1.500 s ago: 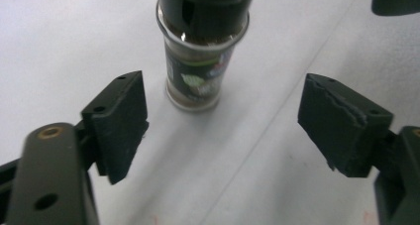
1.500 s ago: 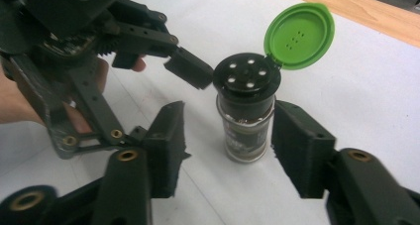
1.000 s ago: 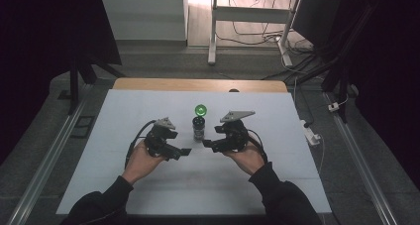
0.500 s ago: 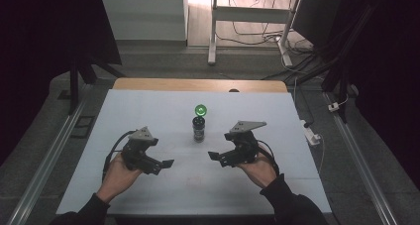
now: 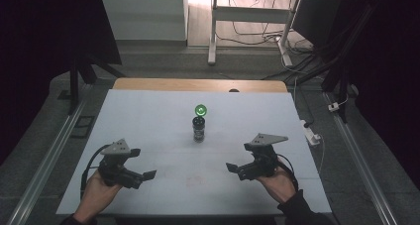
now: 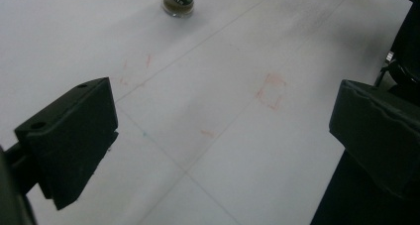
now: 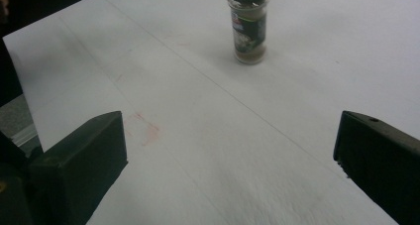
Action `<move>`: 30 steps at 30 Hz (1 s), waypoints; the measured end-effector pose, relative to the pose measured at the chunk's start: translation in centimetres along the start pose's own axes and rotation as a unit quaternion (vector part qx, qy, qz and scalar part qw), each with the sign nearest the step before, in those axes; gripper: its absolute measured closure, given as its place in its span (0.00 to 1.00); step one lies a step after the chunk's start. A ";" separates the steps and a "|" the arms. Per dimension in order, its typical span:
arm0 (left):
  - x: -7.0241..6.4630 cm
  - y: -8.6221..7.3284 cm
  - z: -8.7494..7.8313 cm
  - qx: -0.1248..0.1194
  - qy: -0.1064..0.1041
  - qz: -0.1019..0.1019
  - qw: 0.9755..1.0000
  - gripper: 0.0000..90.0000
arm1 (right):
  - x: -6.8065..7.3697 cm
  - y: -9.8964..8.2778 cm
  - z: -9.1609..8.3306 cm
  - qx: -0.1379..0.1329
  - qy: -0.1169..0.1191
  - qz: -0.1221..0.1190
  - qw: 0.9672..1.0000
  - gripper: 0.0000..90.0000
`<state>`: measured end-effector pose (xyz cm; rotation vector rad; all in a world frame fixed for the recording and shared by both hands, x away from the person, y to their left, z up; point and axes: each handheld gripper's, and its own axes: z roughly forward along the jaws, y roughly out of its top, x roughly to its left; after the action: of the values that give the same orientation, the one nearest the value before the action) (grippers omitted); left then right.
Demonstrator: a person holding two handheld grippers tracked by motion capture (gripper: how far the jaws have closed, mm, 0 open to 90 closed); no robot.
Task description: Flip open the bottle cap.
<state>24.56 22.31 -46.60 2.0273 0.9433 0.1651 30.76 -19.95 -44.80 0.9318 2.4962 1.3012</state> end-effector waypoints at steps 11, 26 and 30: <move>0.0 -3.7 -3.5 -0.024 0.023 -0.028 0.999 0.00 | -0.5 -3.1 -3.6 -0.008 -0.045 0.016 0.999 0.00; 0.4 -7.7 -6.5 -0.020 0.077 -0.068 0.994 0.00 | -1.1 -7.5 -7.2 0.011 -0.103 0.055 0.993 0.00; 0.5 -8.4 -6.8 -0.007 0.091 -0.072 0.993 0.00 | -1.2 -8.2 -7.9 0.016 -0.107 0.066 0.992 0.00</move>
<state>17.22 29.88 -48.94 1.9475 1.1954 0.2794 24.69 -29.45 -46.66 1.1927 2.3322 1.1322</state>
